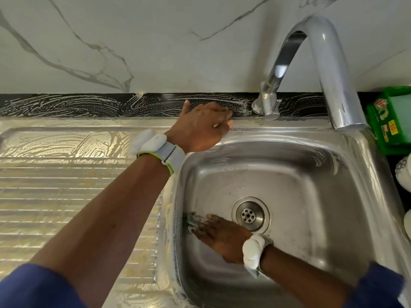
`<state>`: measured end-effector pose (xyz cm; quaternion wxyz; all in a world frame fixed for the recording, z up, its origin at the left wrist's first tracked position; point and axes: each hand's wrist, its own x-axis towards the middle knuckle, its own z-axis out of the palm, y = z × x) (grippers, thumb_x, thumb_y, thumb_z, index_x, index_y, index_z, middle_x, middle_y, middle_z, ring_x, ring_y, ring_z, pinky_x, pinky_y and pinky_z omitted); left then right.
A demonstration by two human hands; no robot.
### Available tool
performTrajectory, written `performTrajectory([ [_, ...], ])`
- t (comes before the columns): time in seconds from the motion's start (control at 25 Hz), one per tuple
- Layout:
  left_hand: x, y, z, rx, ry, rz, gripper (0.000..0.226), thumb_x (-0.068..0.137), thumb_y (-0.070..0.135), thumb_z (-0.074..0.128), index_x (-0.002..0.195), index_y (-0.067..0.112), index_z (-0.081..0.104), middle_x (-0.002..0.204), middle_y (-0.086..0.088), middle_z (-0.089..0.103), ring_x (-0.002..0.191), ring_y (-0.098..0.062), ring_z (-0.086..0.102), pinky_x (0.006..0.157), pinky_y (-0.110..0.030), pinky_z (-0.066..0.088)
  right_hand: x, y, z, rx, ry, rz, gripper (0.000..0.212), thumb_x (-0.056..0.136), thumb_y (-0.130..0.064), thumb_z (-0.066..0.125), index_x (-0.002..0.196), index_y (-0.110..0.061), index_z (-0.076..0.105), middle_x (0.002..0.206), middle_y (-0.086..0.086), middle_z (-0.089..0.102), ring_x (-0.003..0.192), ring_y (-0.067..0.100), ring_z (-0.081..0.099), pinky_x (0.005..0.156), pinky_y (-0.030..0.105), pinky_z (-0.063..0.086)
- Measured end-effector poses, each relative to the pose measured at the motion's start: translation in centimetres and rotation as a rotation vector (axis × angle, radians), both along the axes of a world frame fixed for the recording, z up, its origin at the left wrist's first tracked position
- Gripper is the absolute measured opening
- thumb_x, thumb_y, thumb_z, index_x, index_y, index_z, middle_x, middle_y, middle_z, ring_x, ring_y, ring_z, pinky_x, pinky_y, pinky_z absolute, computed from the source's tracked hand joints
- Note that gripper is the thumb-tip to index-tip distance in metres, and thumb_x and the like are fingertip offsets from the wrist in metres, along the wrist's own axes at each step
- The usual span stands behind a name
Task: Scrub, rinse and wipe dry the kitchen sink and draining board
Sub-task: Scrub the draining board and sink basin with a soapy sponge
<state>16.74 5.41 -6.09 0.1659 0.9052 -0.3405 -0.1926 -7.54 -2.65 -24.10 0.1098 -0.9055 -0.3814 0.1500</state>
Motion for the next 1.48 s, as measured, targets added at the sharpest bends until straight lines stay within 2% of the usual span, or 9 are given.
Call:
performTrajectory([
  [0.2,0.0,-0.2,0.1,0.051,-0.022,0.001,0.049,0.108,0.05,0.036,0.153,0.033,0.046,0.16,0.014,0.04,0.15,-0.018,0.034,0.123,-0.064,0.004,7.4,0.4,1.3,-0.053,0.16,-0.719,0.08,0.078,-0.02,0.05,0.152,0.003,0.031,0.158,0.023,0.031,0.142,0.037,0.039,0.114,0.057,0.032],
  [0.44,0.0,-0.6,0.5,0.081,-0.009,-0.016,0.048,0.107,0.05,0.038,0.151,0.033,0.05,0.161,0.014,0.039,0.15,-0.016,0.034,0.123,-0.064,0.003,-6.0,0.9,3.5,0.198,0.55,-0.29,0.059,0.094,-0.016,0.051,0.152,-0.015,0.04,0.153,0.016,0.044,0.143,0.033,0.037,0.12,0.047,0.03],
  [0.64,-0.2,-0.6,0.5,0.077,-0.011,0.017,0.049,0.105,0.052,0.043,0.149,0.033,0.052,0.16,0.013,0.04,0.149,-0.017,0.035,0.123,-0.064,0.004,-5.1,0.8,5.4,0.415,0.887,-0.5,0.022,0.095,-0.019,0.063,0.113,-0.014,0.073,0.104,0.006,0.075,0.09,0.003,0.064,0.083,0.03,0.052],
  [0.76,-0.3,-1.1,0.8,0.107,-0.011,0.005,0.048,0.106,0.052,0.043,0.149,0.032,0.052,0.161,0.013,0.038,0.15,-0.018,0.034,0.123,-0.064,0.002,-2.6,5.6,6.5,0.529,0.949,-0.747,0.05,0.099,-0.009,0.052,0.147,-0.008,0.04,0.134,0.011,0.058,0.112,0.019,0.053,0.097,0.029,0.044],
  [0.88,-0.2,-1.0,0.9,0.095,0.01,0.014,0.046,0.106,0.049,0.042,0.146,0.029,0.055,0.161,0.012,0.038,0.15,-0.017,0.034,0.123,-0.064,0.0,4.6,6.7,6.9,0.619,0.711,-0.998,0.068,0.098,-0.001,0.043,0.158,-0.02,0.016,0.154,0.019,0.039,0.13,0.028,0.047,0.092,0.014,0.042],
  [1.04,0.2,-1.1,0.4,0.119,-0.029,-0.016,0.05,0.106,0.052,0.041,0.151,0.032,0.05,0.163,0.011,0.037,0.151,-0.018,0.033,0.123,-0.064,0.004,9.2,4.4,2.8,0.143,0.431,-0.896,0.071,0.101,-0.028,0.042,0.158,-0.003,0.008,0.161,0.025,0.022,0.148,0.043,0.02,0.12,0.052,0.021],
  [1.24,0.4,-1.4,0.4,0.13,-0.084,-0.038,0.056,0.101,0.058,0.034,0.146,0.032,0.055,0.16,0.009,0.042,0.149,-0.017,0.036,0.12,-0.066,0.011,3.5,-9.5,-3.4,-0.207,-0.076,-0.942,0.089,0.093,-0.066,0.037,0.158,-0.006,0.022,0.162,0.025,0.018,0.151,0.04,0.011,0.122,0.051,-0.005],
  [1.4,0.2,-1.7,0.0,0.077,-0.101,0.028,0.046,0.105,0.051,0.041,0.145,0.033,0.056,0.159,0.012,0.043,0.149,-0.016,0.036,0.122,-0.064,0.006,0.9,-12.8,-1.4,-0.32,0.155,-1.66,0.082,0.099,-0.055,0.022,0.158,-0.004,-0.003,0.165,0.023,-0.003,0.153,0.037,-0.004,0.121,0.056,-0.003],
  [1.48,0.1,-1.5,-0.4,0.05,-0.101,0.049,0.046,0.105,0.052,0.044,0.145,0.034,0.057,0.158,0.013,0.044,0.149,-0.016,0.036,0.122,-0.065,0.005,2.9,-10.0,-1.4,-0.197,0.214,-1.561,0.08,0.099,-0.051,0.023,0.159,-0.005,-0.004,0.165,0.024,0.003,0.154,0.035,-0.001,0.122,0.058,-0.002],
])
